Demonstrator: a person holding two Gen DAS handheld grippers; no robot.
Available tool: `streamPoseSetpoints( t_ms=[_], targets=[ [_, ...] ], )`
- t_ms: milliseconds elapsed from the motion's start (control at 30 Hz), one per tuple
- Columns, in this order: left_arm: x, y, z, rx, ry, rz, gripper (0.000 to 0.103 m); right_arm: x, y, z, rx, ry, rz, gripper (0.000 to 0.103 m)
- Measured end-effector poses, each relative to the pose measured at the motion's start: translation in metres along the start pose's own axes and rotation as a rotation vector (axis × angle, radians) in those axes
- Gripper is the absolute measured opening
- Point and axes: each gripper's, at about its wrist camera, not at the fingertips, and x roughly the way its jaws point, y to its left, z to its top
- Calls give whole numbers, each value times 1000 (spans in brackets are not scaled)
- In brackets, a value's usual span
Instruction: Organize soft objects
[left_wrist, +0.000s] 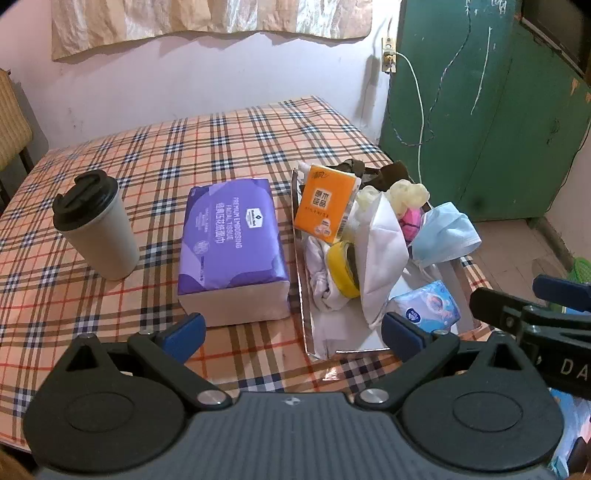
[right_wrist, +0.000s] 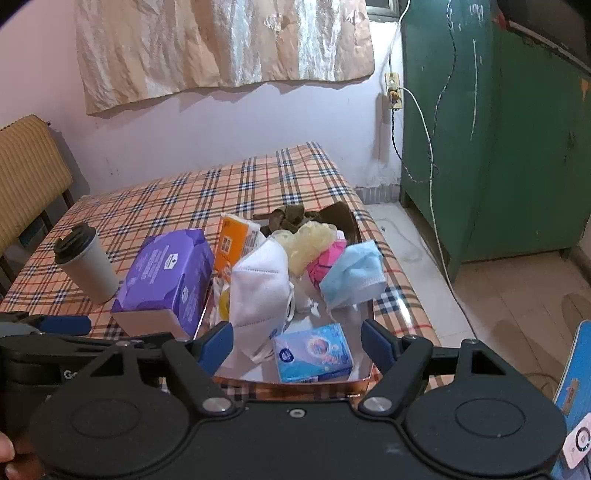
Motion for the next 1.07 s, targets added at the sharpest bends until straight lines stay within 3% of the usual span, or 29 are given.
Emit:
streamPoseSetpoints(
  t_ms=[1067],
  targets=[
    [4, 3, -2, 11, 23, 8, 103, 5, 4, -7, 33, 27, 7, 90]
  ],
)
